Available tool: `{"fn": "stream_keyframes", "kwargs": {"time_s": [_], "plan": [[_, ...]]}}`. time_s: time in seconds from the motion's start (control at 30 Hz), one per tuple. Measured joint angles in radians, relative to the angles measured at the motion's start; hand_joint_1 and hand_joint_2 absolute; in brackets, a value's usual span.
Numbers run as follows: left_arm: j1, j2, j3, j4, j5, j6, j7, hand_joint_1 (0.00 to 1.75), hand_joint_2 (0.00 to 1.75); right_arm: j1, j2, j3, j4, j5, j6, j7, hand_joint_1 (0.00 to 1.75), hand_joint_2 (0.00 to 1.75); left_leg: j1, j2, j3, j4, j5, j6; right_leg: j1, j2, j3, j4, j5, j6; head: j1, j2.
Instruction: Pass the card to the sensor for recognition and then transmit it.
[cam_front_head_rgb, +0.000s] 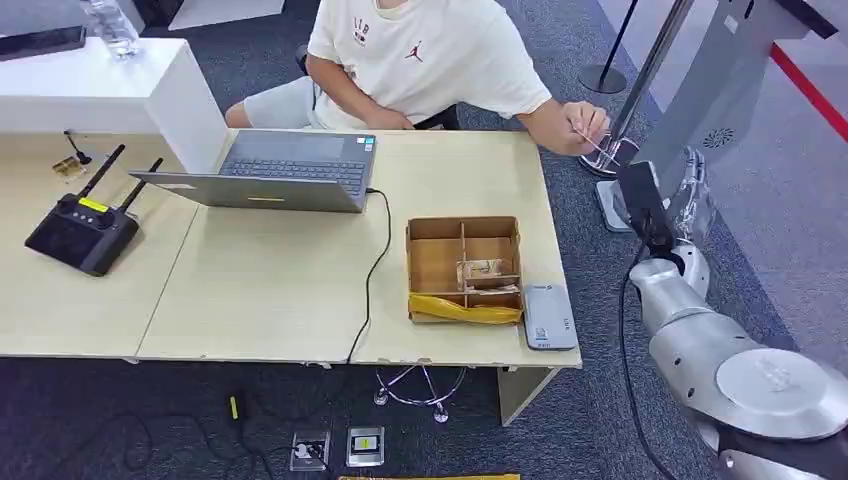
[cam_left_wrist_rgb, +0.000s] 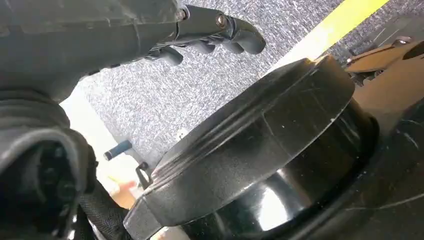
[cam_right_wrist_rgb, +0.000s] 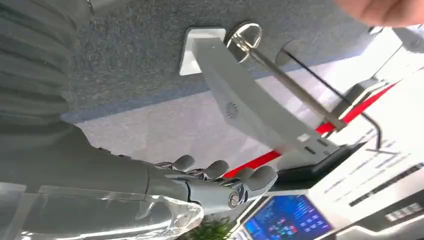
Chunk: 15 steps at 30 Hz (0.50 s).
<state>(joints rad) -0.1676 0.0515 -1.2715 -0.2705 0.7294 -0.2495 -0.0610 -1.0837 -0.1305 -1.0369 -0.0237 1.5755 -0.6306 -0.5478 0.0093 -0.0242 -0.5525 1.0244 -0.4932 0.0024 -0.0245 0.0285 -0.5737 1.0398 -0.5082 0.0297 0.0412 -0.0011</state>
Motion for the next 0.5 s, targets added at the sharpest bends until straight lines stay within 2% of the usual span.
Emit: {"fn": "stream_keyframes", "kwargs": {"time_s": [0.23,0.27,0.3,0.33,0.37,0.4,0.43,0.47,0.5], "plan": [[0.0,0.0,-0.005,0.0,-0.001,0.0,0.0,0.0,0.0,-0.002,0.028,0.08,-0.001,-0.007,0.001,-0.01,0.0,1.75,0.0,0.0,0.0,0.0,0.0,0.0,0.0,0.0,0.0,0.0,0.0,0.0,0.0,0.0],[-0.002,0.0,-0.006,0.0,-0.004,0.0,0.0,0.0,0.0,0.011,0.043,0.098,-0.009,-0.039,0.017,0.01,0.0,1.75,0.001,0.0,0.005,0.001,0.0,0.0,0.001,0.0,-0.004,-0.001,-0.001,-0.001,-0.001,0.0],[-0.003,0.0,-0.006,0.0,-0.007,0.0,0.0,0.0,0.0,0.05,0.05,0.123,-0.032,-0.103,0.06,0.065,0.0,1.75,0.002,0.0,0.008,0.001,-0.002,-0.003,0.003,0.001,0.0,-0.004,-0.002,-0.002,0.001,0.0],[-0.003,0.0,-0.006,0.0,-0.008,0.0,0.0,0.0,0.0,0.111,0.043,0.169,-0.079,-0.214,0.134,0.162,0.0,1.75,0.004,0.0,0.014,0.002,-0.004,-0.001,0.006,0.0,0.007,-0.008,-0.002,-0.002,-0.004,0.0],[-0.001,0.002,-0.006,0.0,-0.01,0.0,0.0,0.0,0.0,0.189,0.022,0.239,-0.145,-0.373,0.232,0.311,0.0,1.75,0.005,-0.001,0.019,0.003,-0.005,0.001,0.007,-0.001,0.011,-0.013,-0.003,0.0,-0.006,0.0],[0.0,0.002,-0.006,0.0,-0.014,0.001,0.0,0.0,0.0,0.267,-0.022,0.336,-0.237,-0.571,0.284,0.488,0.0,1.75,0.003,-0.003,0.016,0.004,-0.005,0.002,0.005,-0.002,0.011,-0.012,-0.005,0.003,-0.005,0.0],[0.007,0.002,-0.006,0.0,-0.017,0.001,0.0,0.0,0.0,0.335,-0.074,0.423,-0.329,-0.72,0.285,0.747,0.0,1.75,-0.004,-0.003,0.007,0.003,-0.003,0.004,-0.003,-0.003,0.006,-0.008,-0.003,0.005,-0.003,0.0],[0.015,0.002,-0.006,0.0,-0.018,0.0,0.0,0.0,0.0,0.368,-0.135,0.51,-0.446,-0.838,0.267,0.928,0.0,1.75,-0.011,0.002,-0.006,0.003,-0.002,0.006,-0.013,0.004,-0.006,0.0,0.001,0.009,0.0,0.0],[0.021,0.002,-0.006,0.0,-0.02,-0.001,0.0,0.0,0.0,0.376,-0.191,0.609,-0.601,-0.918,0.229,1.078,0.0,1.75,-0.019,0.019,-0.017,0.003,-0.001,0.006,-0.022,0.021,-0.026,0.008,0.007,0.01,0.003,0.0]]}}
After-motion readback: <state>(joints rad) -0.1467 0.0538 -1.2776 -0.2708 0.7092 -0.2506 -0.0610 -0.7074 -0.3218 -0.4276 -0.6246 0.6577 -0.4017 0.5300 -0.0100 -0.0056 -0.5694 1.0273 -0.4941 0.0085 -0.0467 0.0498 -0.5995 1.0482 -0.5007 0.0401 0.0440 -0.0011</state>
